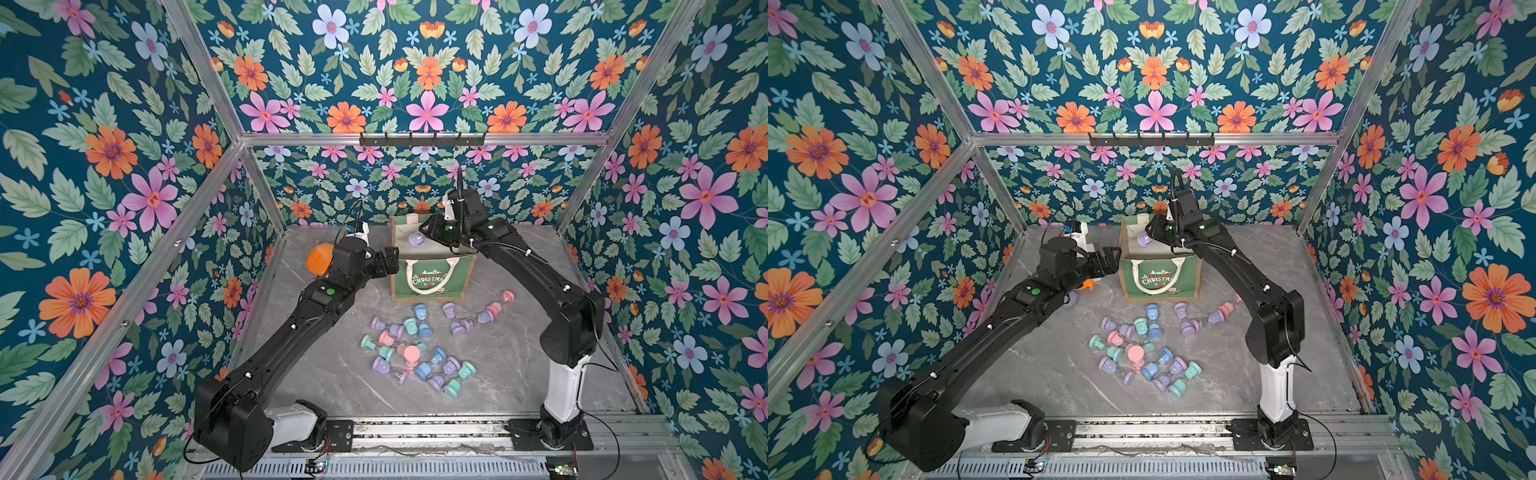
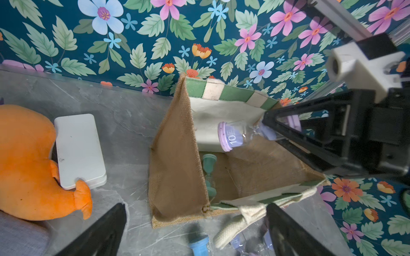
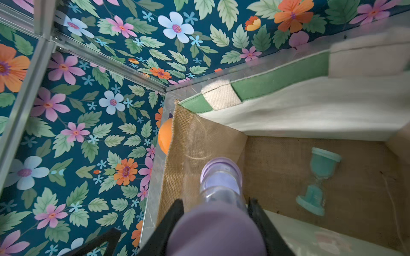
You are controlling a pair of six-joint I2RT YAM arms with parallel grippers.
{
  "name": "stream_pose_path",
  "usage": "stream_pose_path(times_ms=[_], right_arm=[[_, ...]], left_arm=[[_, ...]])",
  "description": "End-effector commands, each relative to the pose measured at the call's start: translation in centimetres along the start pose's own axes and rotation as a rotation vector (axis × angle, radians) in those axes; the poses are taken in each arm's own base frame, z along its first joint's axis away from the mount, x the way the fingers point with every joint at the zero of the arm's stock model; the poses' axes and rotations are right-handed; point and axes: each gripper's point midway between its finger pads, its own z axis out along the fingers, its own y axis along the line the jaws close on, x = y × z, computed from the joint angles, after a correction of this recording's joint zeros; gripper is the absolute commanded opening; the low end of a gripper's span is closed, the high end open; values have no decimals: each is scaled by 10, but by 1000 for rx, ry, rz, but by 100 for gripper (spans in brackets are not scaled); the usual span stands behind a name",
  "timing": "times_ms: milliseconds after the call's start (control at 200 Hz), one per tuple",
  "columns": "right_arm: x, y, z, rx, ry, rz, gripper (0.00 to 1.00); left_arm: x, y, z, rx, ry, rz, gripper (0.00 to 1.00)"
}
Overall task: Put the hourglass into the canvas bag
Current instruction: Place the hourglass in the canvas bag.
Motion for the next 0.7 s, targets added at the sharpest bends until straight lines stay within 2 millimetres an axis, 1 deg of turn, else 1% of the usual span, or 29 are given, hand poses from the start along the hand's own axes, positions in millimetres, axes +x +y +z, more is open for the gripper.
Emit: stream_pose_path(times_ms=[0,50,130,205,285,340,510,695], right_arm=[[-5,14,19,-71,9,-22,27],[0,10,33,-73,33,-14,27],[6,4,50,-73,57,-8,27],[10,-1,62,-71,76,-10,27],[17,-11,75,-55,97,-5,28],[24,-15,84,-51,118,-4,28],[39,-36,107,-10,161,-2,30],[54,-55,123,32,196,-15,32]], left_arm=[[-6,-1,6,34,-22,-21,100],[-4,2,10,36,-15,-27,100],[-3,3,14,41,-11,-34,100],[-3,6,16,44,-19,-42,100],[0,8,20,49,-9,-51,100],[2,8,23,56,3,-62,100],[4,5,26,81,3,-91,100],[9,2,29,97,22,-101,100]])
